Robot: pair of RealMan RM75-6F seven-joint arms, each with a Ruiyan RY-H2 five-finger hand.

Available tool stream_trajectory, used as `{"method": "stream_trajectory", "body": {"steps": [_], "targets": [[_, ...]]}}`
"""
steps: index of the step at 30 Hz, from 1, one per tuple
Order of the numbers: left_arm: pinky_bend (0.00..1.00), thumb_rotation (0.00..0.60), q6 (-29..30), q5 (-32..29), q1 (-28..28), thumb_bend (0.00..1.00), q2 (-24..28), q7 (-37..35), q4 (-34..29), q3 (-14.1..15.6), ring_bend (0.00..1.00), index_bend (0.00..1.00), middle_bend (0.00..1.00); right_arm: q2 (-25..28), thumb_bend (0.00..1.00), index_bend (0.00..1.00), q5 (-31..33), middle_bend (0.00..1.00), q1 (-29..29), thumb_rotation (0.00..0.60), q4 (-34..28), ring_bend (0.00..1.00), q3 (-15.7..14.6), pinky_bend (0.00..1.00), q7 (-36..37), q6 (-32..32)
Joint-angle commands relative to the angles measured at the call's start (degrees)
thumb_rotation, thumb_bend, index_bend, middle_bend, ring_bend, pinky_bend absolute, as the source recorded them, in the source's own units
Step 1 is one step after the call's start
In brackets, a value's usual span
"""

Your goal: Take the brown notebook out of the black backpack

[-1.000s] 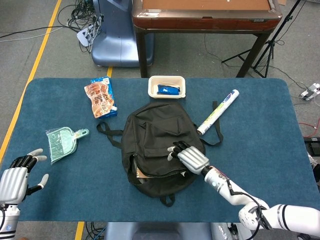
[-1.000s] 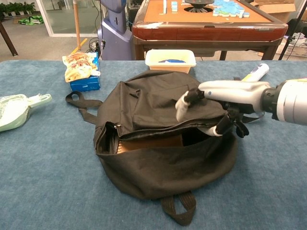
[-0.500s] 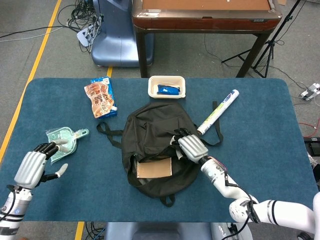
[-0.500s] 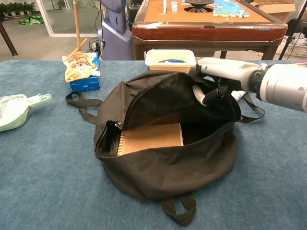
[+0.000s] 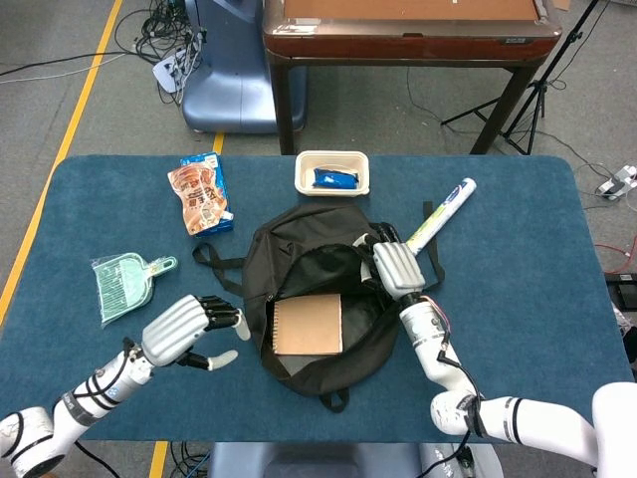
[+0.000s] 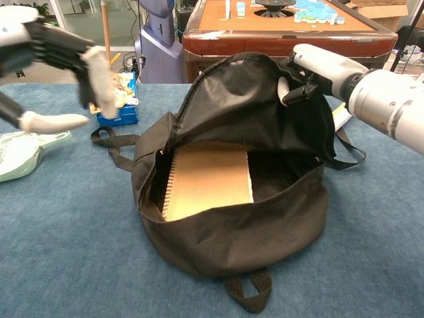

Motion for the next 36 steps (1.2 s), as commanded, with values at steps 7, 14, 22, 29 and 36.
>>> {"method": "stream_trajectory", "body": {"steps": [7,14,22,29,36], "targets": [[0.49,0.600,-1.77,4.71,-10.95,0.28,-11.95,-7.99,13.94,1.84,0.47,0.48,0.52,-2.26,0.87,0.62,2.26,0.32,1.24,0.600,2.24,0.08,2.09,0.06,0.48,-0.80],[0.50,0.600,0.26,5.74,-14.86,0.28,-20.03,-9.03,26.10,3.74,0.47,0.48,0.52,-2.32,0.87,0.62,3.80,0.31,1.56,0.600,1.50,0.08,3.20,0.06,2.26,-2.47],[0.50,0.600,1.65,4.97,-18.14,0.28,-28.31,-9.43,41.07,5.77,0.48,0.48,0.52,-2.11,0.87,0.62,4.40,0.31,1.15,0.600,0.29,0.08,4.09,0.06,4.64,-2.65],[0.51,0.600,7.68,5.90,-17.03,0.28,-34.49,-6.97,57.08,9.45,0.47,0.46,0.50,-1.19,0.87,0.62,3.97,0.30,0.59,0.600,-1.28,0.08,3.53,0.06,4.96,-2.44],[0.39,0.600,8.83,5.34,-15.76,0.28,-37.41,-3.37,66.03,12.81,0.29,0.29,0.29,-0.76,0.87,0.62,3.41,0.30,-0.04,0.600,-1.89,0.08,2.63,0.06,5.59,-2.48]]}}
